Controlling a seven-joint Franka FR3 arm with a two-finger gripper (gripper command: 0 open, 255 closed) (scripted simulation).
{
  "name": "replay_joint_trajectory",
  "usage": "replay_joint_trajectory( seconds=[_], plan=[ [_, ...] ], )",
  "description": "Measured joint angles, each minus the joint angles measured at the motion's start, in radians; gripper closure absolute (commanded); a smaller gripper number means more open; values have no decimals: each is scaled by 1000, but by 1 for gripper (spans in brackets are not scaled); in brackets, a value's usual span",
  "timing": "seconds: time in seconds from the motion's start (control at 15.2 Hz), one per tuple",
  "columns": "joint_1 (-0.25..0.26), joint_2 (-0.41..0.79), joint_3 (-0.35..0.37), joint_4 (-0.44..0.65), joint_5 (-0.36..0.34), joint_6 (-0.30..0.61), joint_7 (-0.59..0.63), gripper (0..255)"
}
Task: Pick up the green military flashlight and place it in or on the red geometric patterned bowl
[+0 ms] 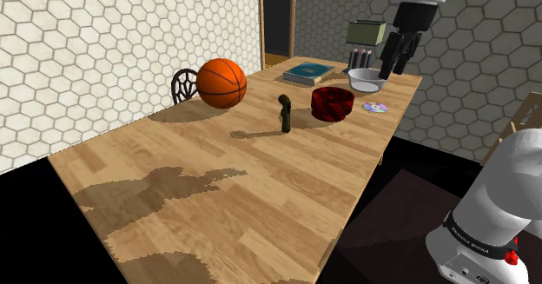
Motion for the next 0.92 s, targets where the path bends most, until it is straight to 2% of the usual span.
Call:
replay_joint_trajectory(
  seconds=[0.26, 0.92],
  plan=[
    [-1, 62, 13, 4, 13, 58, 22, 0],
    [-6, 416, 55, 133, 55, 283, 113, 0]
  ],
)
